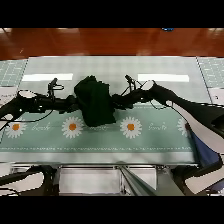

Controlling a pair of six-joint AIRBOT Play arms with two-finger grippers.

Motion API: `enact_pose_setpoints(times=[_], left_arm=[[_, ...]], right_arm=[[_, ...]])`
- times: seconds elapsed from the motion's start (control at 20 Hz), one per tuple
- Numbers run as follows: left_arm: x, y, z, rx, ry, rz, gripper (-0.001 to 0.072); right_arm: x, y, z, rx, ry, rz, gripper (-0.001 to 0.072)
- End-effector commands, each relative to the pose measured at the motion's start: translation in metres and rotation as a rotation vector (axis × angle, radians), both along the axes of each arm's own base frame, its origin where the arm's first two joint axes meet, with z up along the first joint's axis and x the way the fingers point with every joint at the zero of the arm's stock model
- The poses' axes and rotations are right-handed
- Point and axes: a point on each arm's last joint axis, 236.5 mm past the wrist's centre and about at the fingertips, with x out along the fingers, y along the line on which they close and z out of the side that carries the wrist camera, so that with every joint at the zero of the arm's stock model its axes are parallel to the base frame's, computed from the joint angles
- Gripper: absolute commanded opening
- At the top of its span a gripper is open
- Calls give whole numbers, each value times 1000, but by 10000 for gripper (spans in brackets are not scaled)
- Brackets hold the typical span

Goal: Fold the shirts.

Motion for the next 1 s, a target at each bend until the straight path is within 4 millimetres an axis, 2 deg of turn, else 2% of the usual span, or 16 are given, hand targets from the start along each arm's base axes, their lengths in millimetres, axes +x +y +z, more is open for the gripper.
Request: enact_pose_setpoints(times=[0.0,0.1,0.15,0.25,0.35,0.4,0.5,0.55,0.65,0.7,0.75,0.85,0.95], left_arm=[[0,0,1,-1,-1,-2,21],[3,7,7,-17,-5,1,21],[6,13,16,-32,-17,2,21],[18,32,47,-51,-78,24,21],[34,52,92,-49,-183,52,21],[42,59,118,-48,-242,72,21],[55,68,184,-64,-385,115,21],[59,71,221,-64,-467,126,21],[57,73,297,-43,-632,140,21],[51,72,335,-25,-722,137,21],[40,69,377,-7,-818,133,21],[12,59,449,25,-993,120,21],[-26,46,504,53,-1138,100,21]], right_arm=[[0,20,5,18,-24,60,25],[1,13,21,5,-68,121,24],[10,1,32,-25,-108,118,24],[43,-34,76,-82,-236,64,23],[75,-70,146,-112,-401,5,22],[88,-88,187,-122,-490,-30,22],[98,-117,274,-141,-672,-90,22],[96,-129,315,-159,-763,-113,22],[76,-151,398,-201,-947,-145,22],[58,-157,437,-204,-1031,-154,22],[38,-162,466,-206,-1096,-150,22],[-7,-180,512,-254,-1202,-160,22],[-53,-198,544,-295,-1294,-179,22]])
